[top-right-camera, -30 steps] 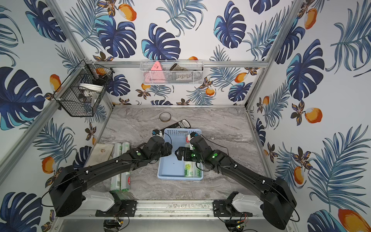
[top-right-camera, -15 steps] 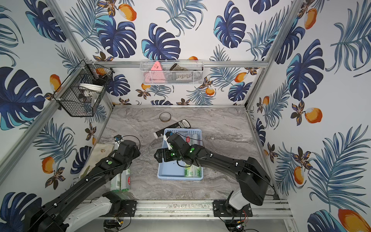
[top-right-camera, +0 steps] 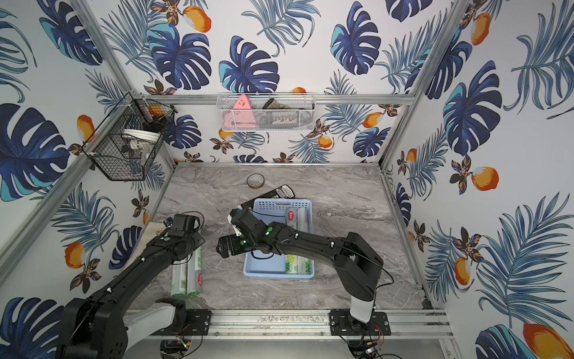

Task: Put the plastic wrap into the basket
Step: Pick up the plastic wrap from the center of the board.

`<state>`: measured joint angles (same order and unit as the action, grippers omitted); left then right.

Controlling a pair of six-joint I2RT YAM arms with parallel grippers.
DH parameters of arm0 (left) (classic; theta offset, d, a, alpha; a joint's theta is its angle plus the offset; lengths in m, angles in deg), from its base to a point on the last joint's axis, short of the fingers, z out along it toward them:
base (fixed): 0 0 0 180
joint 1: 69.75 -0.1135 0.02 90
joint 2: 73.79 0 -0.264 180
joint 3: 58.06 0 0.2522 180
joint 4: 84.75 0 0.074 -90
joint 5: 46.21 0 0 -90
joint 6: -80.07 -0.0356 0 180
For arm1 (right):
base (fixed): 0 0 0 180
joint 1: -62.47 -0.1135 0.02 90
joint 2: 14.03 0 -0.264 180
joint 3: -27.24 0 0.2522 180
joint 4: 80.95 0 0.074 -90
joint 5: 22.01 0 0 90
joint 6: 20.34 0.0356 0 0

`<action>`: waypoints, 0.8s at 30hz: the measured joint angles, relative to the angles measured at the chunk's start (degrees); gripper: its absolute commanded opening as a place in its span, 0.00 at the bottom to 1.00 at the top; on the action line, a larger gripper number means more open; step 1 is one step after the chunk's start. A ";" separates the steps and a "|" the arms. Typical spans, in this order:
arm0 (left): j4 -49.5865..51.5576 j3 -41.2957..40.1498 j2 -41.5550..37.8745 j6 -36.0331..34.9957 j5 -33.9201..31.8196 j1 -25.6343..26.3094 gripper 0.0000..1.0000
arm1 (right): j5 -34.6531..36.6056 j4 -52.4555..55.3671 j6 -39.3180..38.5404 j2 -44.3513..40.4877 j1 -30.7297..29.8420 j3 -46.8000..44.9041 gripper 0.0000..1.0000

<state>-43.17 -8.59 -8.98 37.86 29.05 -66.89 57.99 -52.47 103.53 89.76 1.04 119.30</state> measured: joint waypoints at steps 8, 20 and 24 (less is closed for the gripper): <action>-1.27 0.15 2.84 -1.22 2.05 -1.53 0.73 | -0.15 0.81 0.04 0.68 -0.52 0.37 1.00; -2.78 0.52 6.99 -2.93 2.71 -1.66 0.77 | 0.31 1.18 0.07 0.59 -0.55 0.02 1.00; -2.99 0.52 8.13 -3.06 3.13 -1.66 0.76 | 0.31 1.25 0.20 0.59 -0.55 -0.22 1.00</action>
<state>-46.17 -8.07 -0.85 34.80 32.18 -68.55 58.30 -51.23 103.72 90.35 0.50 119.09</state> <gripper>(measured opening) 0.769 0.998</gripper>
